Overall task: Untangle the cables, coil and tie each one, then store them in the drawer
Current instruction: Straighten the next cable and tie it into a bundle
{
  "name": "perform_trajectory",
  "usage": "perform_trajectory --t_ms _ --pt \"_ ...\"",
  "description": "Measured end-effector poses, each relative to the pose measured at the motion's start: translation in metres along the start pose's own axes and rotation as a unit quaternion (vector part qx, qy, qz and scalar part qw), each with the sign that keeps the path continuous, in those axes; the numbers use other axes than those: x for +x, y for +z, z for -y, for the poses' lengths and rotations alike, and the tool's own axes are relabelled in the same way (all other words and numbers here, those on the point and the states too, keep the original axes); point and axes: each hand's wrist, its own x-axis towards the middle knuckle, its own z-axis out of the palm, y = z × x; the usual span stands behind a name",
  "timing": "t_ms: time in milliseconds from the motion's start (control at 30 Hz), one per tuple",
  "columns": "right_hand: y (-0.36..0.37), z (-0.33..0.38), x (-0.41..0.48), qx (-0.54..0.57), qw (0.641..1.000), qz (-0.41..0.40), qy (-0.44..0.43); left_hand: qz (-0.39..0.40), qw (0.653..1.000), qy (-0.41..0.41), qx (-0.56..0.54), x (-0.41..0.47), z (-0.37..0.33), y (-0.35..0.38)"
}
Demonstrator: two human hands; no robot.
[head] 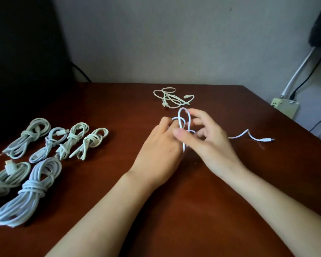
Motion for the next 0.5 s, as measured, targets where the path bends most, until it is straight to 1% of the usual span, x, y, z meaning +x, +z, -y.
perform_trajectory --t_ms 67,133,200,267,333,367,433,500 --pt "0.001 -0.002 -0.001 -0.031 0.999 -0.008 -0.019 -0.001 1.000 0.011 -0.008 0.000 -0.003 0.000" --pt "-0.001 -0.005 0.002 -0.040 0.998 -0.024 -0.048 -0.013 0.999 -0.001 -0.049 0.001 -0.003 0.002" --pt "-0.005 -0.008 0.005 -0.048 0.995 -0.042 -0.075 -0.027 0.993 -0.043 -0.107 0.000 -0.001 0.006" --pt "-0.009 -0.011 0.007 -0.044 0.993 -0.061 -0.092 -0.048 0.979 -0.096 -0.172 0.000 -0.001 0.003" --pt "-0.013 -0.013 0.009 -0.035 0.991 -0.078 -0.107 -0.088 0.954 -0.160 -0.238 0.002 -0.001 -0.006" --pt "-0.014 -0.013 0.010 -0.031 0.989 -0.086 -0.113 -0.116 0.936 -0.198 -0.268 0.003 -0.001 -0.011" --pt "-0.018 -0.013 0.011 -0.025 0.986 -0.110 -0.121 -0.172 0.890 -0.278 -0.318 0.006 0.002 -0.018" --pt "-0.022 -0.011 0.012 -0.018 0.983 -0.136 -0.123 -0.205 0.847 -0.346 -0.349 0.007 0.008 -0.021"
